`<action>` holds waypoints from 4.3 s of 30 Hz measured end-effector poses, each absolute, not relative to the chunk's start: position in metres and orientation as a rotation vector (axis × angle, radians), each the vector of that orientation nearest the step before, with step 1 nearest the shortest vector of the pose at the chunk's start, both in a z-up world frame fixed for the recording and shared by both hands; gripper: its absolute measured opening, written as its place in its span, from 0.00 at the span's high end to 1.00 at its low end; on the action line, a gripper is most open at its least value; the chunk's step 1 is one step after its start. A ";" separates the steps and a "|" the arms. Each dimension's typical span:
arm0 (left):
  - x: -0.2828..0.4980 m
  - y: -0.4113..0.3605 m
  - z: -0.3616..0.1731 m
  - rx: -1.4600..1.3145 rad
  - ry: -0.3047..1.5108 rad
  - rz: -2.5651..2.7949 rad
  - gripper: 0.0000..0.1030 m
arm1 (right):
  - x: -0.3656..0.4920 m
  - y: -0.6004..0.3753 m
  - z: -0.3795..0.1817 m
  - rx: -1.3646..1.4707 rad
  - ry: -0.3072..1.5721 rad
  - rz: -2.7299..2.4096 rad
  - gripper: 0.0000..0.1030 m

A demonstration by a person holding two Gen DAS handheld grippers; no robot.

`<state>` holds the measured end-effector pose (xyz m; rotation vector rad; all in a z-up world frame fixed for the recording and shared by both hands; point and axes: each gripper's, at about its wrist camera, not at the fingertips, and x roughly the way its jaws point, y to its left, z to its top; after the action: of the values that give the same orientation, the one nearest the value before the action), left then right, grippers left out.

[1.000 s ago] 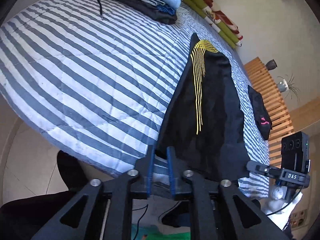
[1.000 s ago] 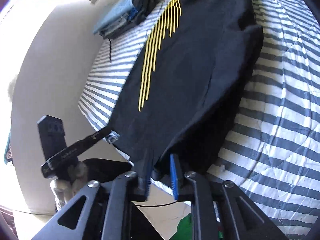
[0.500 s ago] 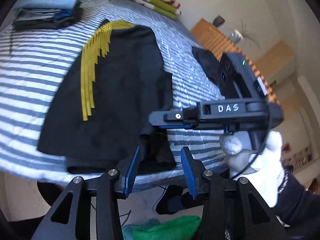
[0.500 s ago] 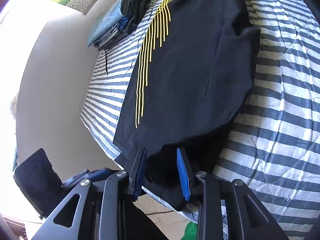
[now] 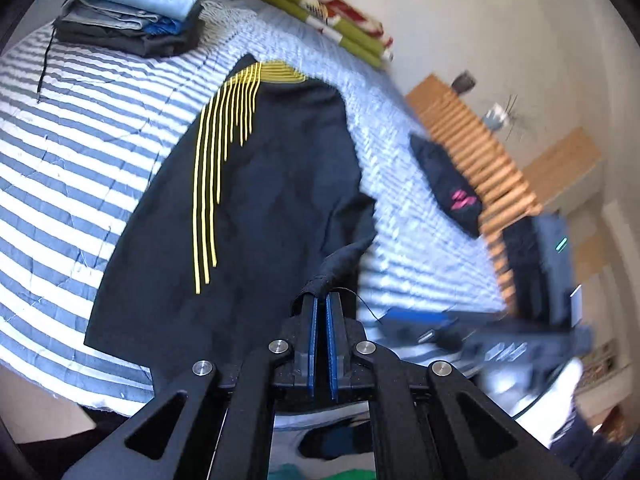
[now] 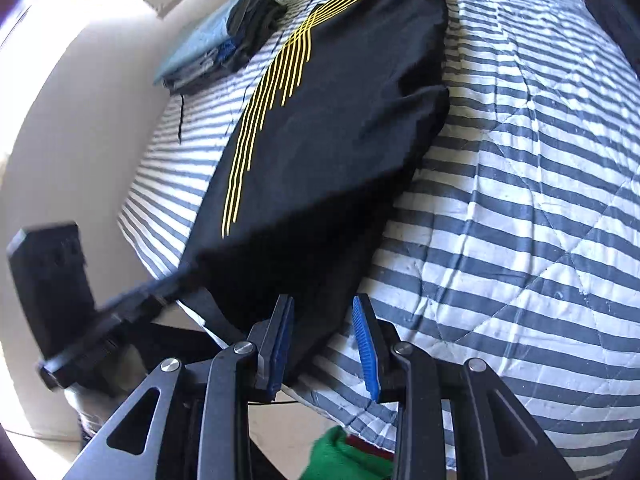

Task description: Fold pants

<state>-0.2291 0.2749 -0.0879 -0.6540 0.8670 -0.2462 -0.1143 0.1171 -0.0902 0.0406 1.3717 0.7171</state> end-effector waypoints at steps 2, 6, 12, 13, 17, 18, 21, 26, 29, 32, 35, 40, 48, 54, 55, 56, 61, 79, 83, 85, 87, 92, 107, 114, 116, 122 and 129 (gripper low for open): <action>-0.233 0.279 -0.081 -0.663 0.840 -0.249 0.96 | -0.116 0.133 -0.091 -0.028 1.351 0.698 0.72; -0.234 0.287 -0.068 -0.667 0.810 -0.246 0.96 | -0.115 0.164 -0.100 -0.126 1.325 0.675 0.72; -0.241 0.293 -0.060 -0.673 0.800 -0.265 0.96 | -0.113 0.116 -0.120 -0.225 1.361 0.503 0.77; -0.240 0.293 -0.060 -0.679 0.798 -0.272 0.96 | -0.111 0.096 -0.114 -0.144 1.360 0.501 0.77; -0.241 0.290 -0.064 -0.693 0.797 -0.294 0.96 | -0.104 0.053 -0.087 0.028 1.292 0.539 0.76; -0.242 0.289 -0.065 -0.697 0.800 -0.296 0.96 | -0.102 0.054 -0.083 0.057 1.282 0.574 0.76; -0.246 0.285 -0.067 -0.694 0.809 -0.291 0.96 | -0.095 0.077 -0.081 0.117 1.255 0.704 0.76; -0.251 0.290 -0.062 -0.717 0.784 -0.276 0.96 | -0.062 0.116 -0.111 0.170 1.284 0.720 0.76; -0.257 0.296 -0.058 -0.738 0.763 -0.280 0.96 | -0.044 0.092 -0.123 0.247 1.310 0.564 0.76; -0.257 0.294 -0.059 -0.745 0.767 -0.312 0.96 | -0.033 0.043 -0.117 0.391 1.290 0.517 0.75; -0.255 0.286 -0.063 -0.726 0.788 -0.323 0.96 | -0.023 0.025 -0.107 0.382 1.255 0.496 0.73; -0.256 0.286 -0.062 -0.760 0.765 -0.328 0.96 | -0.015 0.056 -0.123 0.501 1.340 0.630 0.77; -0.257 0.284 -0.056 -0.756 0.764 -0.337 0.96 | 0.002 0.104 -0.136 0.427 1.299 0.536 0.94; -0.248 0.242 -0.087 -0.701 0.893 -0.421 0.97 | 0.007 0.037 -0.132 0.563 1.249 0.351 1.00; -0.247 0.234 -0.093 -0.686 0.918 -0.430 0.97 | 0.007 0.032 -0.132 0.575 1.256 0.351 1.00; -0.246 0.223 -0.099 -0.664 0.946 -0.443 0.97 | 0.006 0.026 -0.135 0.600 1.266 0.350 0.98; -0.247 0.183 -0.122 -0.605 1.039 -0.543 1.00 | 0.008 -0.010 -0.139 0.693 1.280 0.345 0.94; -0.266 0.341 -0.106 -0.602 0.952 -0.038 0.63 | -0.079 0.081 -0.098 0.147 1.353 0.719 0.82; -0.261 0.353 -0.127 -0.637 1.006 -0.057 0.63 | -0.104 0.071 -0.096 0.135 1.392 0.743 0.69; -0.260 0.355 -0.134 -0.645 1.007 -0.062 0.63 | -0.108 0.067 -0.098 0.158 1.414 0.742 0.69; -0.256 0.358 -0.141 -0.650 1.007 -0.056 0.63 | -0.110 0.065 -0.100 0.174 1.426 0.732 0.69; -0.255 0.355 -0.142 -0.651 1.011 -0.061 0.63 | -0.111 0.073 -0.104 0.198 1.453 0.748 0.69; -0.250 0.348 -0.144 -0.626 1.035 -0.073 0.70 | -0.131 0.089 -0.095 0.035 1.433 0.669 0.69; -0.249 0.340 -0.141 -0.578 1.041 -0.093 0.95 | -0.124 0.075 -0.119 0.156 1.517 0.676 0.69; -0.248 0.338 -0.138 -0.566 1.038 -0.089 0.97 | -0.125 0.081 -0.117 0.123 1.501 0.692 0.70; -0.254 0.337 -0.118 -0.570 0.997 -0.115 0.98 | -0.124 0.079 -0.110 0.105 1.478 0.699 0.95; -0.262 0.324 -0.094 -0.571 0.984 -0.179 0.98 | -0.120 0.052 -0.094 0.156 1.455 0.701 0.96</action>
<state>-0.2620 0.3241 -0.0937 -0.5711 0.9841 -0.1790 -0.1204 0.0516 -0.0941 0.1561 1.4551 0.7011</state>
